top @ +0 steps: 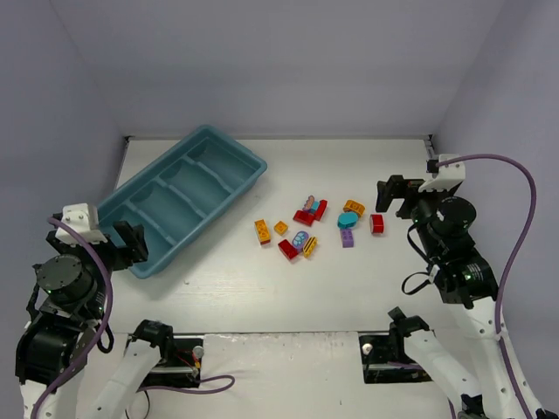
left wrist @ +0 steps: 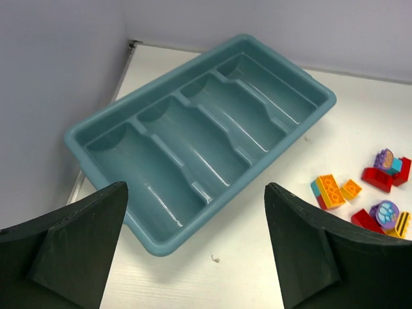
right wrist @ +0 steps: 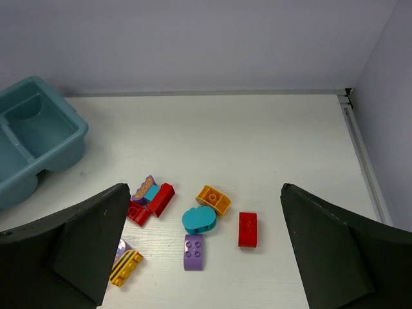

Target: Sort the legos into containers by color

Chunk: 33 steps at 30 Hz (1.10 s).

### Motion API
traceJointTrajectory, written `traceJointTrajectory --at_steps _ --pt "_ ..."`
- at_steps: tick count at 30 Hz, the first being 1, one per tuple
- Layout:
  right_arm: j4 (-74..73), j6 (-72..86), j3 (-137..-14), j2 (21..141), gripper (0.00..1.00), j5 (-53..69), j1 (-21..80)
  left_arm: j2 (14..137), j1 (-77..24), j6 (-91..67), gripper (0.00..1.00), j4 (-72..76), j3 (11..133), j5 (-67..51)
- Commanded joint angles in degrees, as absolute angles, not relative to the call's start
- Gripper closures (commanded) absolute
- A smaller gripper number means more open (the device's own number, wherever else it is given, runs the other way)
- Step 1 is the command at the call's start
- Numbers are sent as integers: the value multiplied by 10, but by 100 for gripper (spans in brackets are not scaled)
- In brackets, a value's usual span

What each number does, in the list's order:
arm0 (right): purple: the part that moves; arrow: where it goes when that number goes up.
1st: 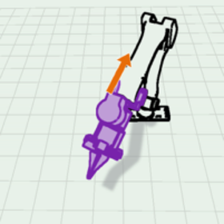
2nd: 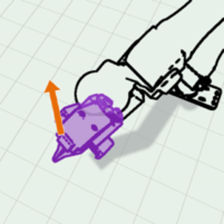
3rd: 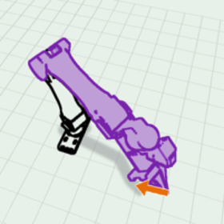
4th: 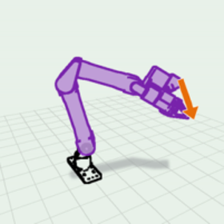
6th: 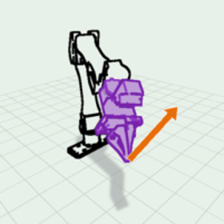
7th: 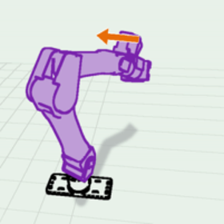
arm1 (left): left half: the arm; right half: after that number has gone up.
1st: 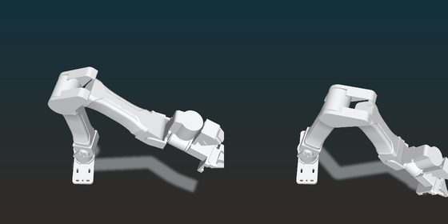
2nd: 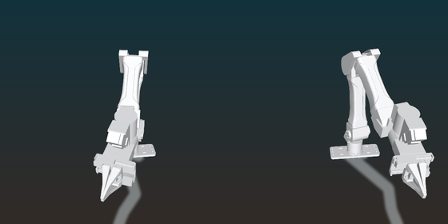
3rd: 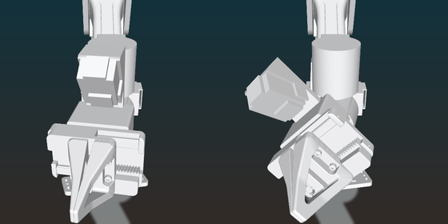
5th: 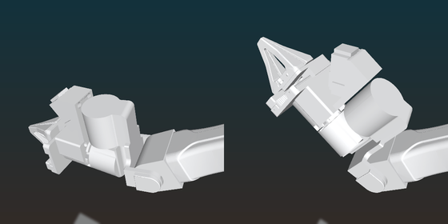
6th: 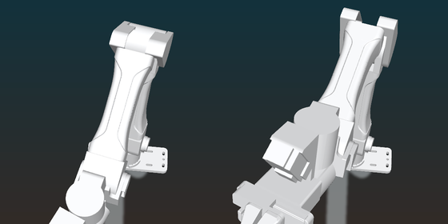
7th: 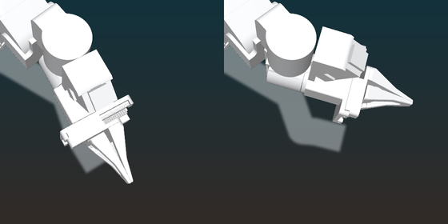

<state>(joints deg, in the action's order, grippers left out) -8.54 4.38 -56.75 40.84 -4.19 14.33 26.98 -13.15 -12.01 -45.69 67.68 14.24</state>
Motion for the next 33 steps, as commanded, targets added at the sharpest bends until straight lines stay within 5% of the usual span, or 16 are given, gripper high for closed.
traceJointTrajectory --at_steps 1,13,21,33 --pt "-54 59 -573 417 0 -60 143 294 -127 -132 20 -458 689 108" --pt "-78 129 -572 470 0 -99 143 537 -161 -211 20 -436 758 -44" --pt "-103 148 -591 533 0 -36 143 768 -346 -183 20 -376 845 13" --pt "-130 153 -588 546 0 -6 142 1051 -401 -193 28 -323 961 -31"
